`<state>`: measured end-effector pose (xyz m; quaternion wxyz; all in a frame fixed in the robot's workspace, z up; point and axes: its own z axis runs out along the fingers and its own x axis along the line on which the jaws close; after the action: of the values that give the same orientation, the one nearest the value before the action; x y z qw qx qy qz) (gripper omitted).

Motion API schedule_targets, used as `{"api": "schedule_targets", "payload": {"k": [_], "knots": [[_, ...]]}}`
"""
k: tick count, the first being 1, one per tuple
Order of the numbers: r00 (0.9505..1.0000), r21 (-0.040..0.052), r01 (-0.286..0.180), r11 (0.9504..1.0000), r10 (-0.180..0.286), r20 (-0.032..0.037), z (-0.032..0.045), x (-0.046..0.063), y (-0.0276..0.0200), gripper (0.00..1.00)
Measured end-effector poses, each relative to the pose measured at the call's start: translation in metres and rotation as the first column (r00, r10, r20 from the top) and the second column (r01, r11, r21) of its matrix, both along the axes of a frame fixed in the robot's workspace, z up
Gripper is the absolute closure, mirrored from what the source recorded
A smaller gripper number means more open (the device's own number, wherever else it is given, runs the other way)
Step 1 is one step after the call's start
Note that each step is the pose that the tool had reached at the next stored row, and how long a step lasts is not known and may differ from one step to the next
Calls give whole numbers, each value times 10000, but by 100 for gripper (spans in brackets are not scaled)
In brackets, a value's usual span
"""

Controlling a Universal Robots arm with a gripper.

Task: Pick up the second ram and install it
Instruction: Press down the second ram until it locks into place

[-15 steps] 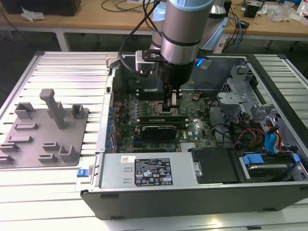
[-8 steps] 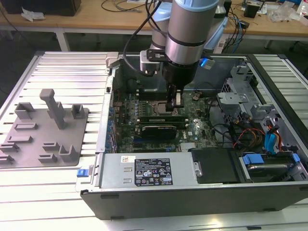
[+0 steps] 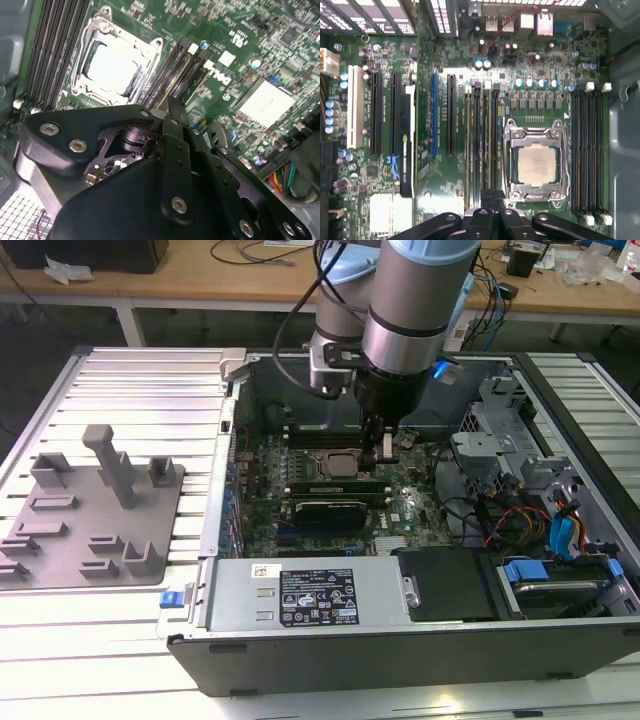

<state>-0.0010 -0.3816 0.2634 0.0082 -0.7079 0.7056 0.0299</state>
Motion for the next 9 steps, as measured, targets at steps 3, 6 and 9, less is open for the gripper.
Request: {"api": "schedule_targets", "payload": {"k": [3,6,9], "knots": [[10000,-1,-1,10000,1,-1,0,69,0,92],[10000,-1,0,10000,0,-1,0,152,0,92],[10000,-1,0,10000,0,-1,-1,242,0,92]]}}
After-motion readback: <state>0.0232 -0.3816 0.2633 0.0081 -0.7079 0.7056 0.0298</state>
